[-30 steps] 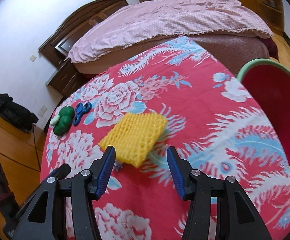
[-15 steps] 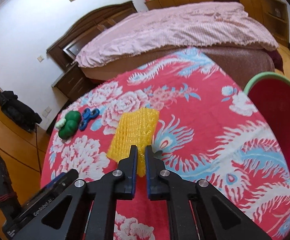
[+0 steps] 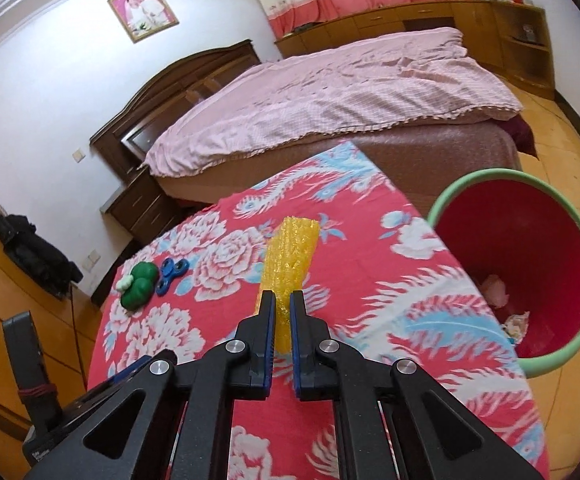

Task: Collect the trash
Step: 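Grasp the yellow foam net with the right gripper while the left reaches the blue toothbrush, then grasp the blue toothbrush with the left gripper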

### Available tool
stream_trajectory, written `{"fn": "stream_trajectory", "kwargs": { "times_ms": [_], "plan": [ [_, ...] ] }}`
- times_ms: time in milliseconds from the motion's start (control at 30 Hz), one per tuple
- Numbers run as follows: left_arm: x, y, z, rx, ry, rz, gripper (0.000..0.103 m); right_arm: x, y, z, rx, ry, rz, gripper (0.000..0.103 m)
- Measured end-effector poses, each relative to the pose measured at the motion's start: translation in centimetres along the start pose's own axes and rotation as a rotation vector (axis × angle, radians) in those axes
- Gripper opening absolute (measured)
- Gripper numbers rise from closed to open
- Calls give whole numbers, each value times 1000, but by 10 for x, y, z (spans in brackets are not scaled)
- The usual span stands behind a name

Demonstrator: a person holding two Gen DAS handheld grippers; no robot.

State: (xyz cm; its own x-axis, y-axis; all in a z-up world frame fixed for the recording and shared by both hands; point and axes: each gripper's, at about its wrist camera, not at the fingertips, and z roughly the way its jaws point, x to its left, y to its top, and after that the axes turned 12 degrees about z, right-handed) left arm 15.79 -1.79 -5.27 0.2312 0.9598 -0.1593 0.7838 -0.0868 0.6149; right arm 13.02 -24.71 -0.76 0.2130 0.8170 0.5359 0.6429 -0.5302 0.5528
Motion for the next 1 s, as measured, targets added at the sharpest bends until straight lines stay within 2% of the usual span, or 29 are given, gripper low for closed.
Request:
{"fn": "stream_trajectory", "kwargs": {
  "times_ms": [467,633,867,1000],
  "plan": [
    [-40,14,32,54,-59,132,46,-38,6,-26,-56,-36,67,7],
    [-53,15,41,83,-74,210,46,-46,7,-30,-61,-36,82,7],
    [-63,15,47,96,-72,271,19,-51,6,-35,-66,-31,98,7],
    [-64,16,45,91,-84,269,19,-55,5,-38,-67,-28,108,7]
  ]
}}
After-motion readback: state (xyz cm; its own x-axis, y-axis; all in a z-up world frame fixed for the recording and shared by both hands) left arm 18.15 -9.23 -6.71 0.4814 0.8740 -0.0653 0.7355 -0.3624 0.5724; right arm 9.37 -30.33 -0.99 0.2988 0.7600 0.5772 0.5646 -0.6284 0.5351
